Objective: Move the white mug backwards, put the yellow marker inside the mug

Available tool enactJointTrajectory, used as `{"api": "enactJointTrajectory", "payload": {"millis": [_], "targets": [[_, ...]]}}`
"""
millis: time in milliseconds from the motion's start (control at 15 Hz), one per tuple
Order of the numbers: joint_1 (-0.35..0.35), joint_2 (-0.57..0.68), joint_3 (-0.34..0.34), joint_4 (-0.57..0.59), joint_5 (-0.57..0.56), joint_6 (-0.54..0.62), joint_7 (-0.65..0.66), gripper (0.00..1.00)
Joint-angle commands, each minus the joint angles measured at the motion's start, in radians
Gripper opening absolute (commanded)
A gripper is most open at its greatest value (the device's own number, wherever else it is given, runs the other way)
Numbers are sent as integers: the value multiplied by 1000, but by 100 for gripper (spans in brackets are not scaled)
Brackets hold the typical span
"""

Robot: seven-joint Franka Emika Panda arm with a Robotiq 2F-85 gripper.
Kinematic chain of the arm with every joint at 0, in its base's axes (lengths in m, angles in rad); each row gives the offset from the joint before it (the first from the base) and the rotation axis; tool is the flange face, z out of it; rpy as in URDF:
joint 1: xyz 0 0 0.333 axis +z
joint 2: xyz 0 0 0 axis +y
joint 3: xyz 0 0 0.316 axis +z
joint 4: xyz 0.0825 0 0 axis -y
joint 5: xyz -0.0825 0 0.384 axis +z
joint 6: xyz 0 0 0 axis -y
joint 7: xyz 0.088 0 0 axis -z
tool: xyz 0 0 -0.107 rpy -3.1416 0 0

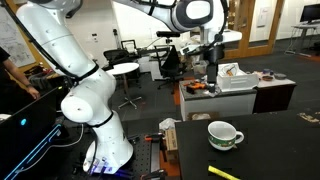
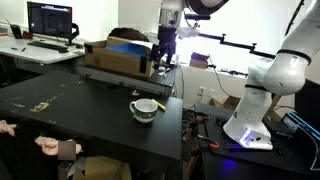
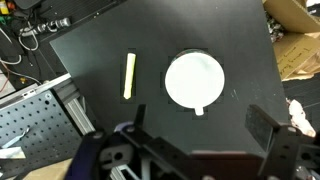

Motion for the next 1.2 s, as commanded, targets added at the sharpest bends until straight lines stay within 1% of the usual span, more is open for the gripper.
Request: {"api": "enactJointTrajectory", "payload": {"millis": [0, 267, 467, 667, 933, 1067, 1133], "targets": [[10, 21, -9, -14, -7, -10, 59, 100], [17, 64, -23, -44, 12, 87, 45, 100], [11, 107, -28, -75, -5, 194, 70, 100], [8, 153, -45, -97, -9, 260, 77, 100], [12, 196, -66, -106, -26, 293, 104, 100], [14, 209, -72, -105, -42, 286, 120, 100], [14, 209, -73, -105, -67, 269, 139, 100]]}}
